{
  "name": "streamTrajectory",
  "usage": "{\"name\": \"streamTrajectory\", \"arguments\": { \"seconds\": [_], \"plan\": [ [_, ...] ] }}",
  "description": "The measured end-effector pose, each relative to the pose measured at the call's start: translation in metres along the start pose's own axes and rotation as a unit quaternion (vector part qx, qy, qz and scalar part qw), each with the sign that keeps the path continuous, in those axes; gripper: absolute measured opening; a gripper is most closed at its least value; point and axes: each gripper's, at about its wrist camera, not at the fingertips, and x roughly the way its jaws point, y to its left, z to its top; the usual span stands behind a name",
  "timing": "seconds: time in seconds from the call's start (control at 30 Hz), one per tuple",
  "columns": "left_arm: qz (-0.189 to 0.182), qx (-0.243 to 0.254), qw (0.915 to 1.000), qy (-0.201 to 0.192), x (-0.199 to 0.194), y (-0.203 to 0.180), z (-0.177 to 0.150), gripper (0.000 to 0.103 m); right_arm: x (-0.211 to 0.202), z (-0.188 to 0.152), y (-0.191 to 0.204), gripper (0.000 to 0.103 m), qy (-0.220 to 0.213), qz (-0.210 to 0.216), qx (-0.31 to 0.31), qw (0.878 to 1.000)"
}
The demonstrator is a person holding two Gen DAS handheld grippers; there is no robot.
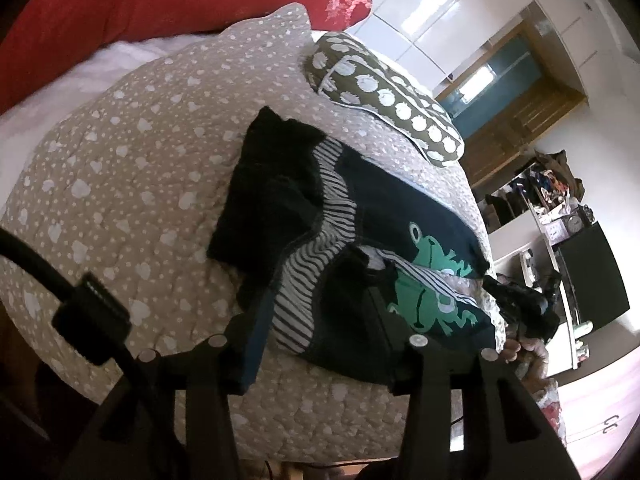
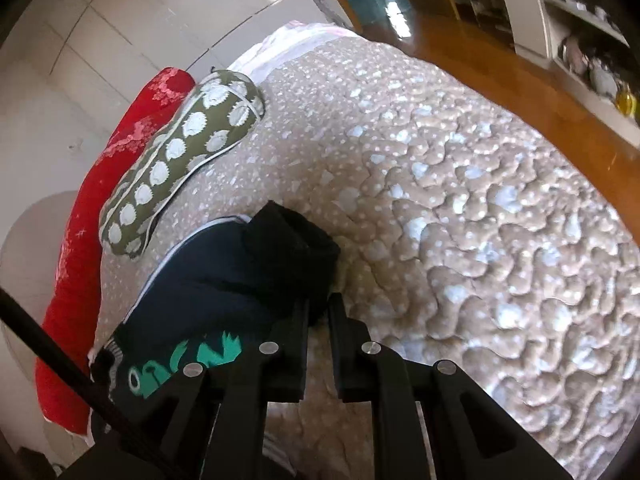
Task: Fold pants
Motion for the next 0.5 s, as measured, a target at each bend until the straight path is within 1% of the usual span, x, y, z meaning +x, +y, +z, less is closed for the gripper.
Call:
{"name": "streamTrajectory", "arguments": {
  "seconds": [0.07, 0.17, 0.23, 0.3, 0.37, 0.43, 0.5],
  "plan": [
    [-0.001, 0.006, 1.0000, 0.000, 0.000, -0.005, 0.000, 0.046, -0.015, 0.000, -0.002, 0.026, -0.014, -0.005, -0.003, 1.000],
    [0.002, 0.019, 0.9998, 0.005, 0.004, -0.013, 0.000, 0.046, -0.038, 0.003, 0.007, 0.026, -0.037, -0.002, -0.034, 0.999],
    [0.002, 0.023, 0.9997, 0.009, 0.009, -0.018, 0.001, 0.046, -0.046, 0.004, 0.021, 0.026, -0.039, 0.016, -0.058, 0.997],
    [0.001, 0.024, 0.9996, 0.014, 0.015, -0.023, 0.002, 0.046, -0.045, 0.003, 0.034, 0.026, -0.030, 0.031, -0.082, 0.996],
    [0.000, 0.026, 0.9994, 0.021, 0.020, -0.027, 0.003, 0.047, -0.034, 0.000, 0.049, 0.026, -0.014, 0.045, -0.106, 0.993],
    [0.001, 0.027, 0.9992, 0.028, 0.024, -0.031, 0.005, 0.048, -0.014, -0.002, 0.055, 0.027, 0.013, 0.064, -0.106, 0.992],
    [0.000, 0.031, 0.9991, 0.029, 0.023, -0.036, 0.010, 0.049, 0.005, -0.004, 0.051, 0.027, 0.038, 0.069, -0.089, 0.993]
  ]
}}
